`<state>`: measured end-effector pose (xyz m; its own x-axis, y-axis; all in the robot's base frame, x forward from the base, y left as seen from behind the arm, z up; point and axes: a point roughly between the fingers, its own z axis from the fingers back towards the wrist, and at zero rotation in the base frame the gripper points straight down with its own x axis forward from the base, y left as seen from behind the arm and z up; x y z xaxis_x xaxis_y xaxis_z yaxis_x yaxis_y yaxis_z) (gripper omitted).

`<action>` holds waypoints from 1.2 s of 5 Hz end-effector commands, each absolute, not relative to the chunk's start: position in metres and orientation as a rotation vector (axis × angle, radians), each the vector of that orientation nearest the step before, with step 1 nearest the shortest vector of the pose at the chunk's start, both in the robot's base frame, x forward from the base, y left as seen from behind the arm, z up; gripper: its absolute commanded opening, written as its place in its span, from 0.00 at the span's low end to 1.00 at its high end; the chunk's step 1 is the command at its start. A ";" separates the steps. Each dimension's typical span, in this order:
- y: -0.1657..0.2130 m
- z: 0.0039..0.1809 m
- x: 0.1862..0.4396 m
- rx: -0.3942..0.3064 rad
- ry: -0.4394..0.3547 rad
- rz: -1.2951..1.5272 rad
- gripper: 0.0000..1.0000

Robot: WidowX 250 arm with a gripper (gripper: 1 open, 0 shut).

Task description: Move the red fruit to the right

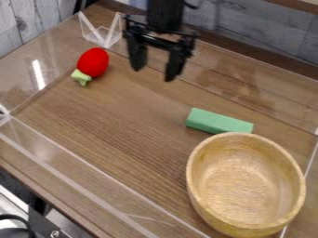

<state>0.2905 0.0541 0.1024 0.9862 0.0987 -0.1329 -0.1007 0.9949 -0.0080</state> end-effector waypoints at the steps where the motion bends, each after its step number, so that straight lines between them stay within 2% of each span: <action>1: 0.095 0.118 0.298 0.004 0.045 0.180 0.00; 2: 0.132 0.113 0.296 0.013 0.032 0.259 1.00; 4: 0.173 0.106 0.310 0.026 0.015 0.154 1.00; 6: 0.183 0.092 0.324 0.032 0.022 0.184 1.00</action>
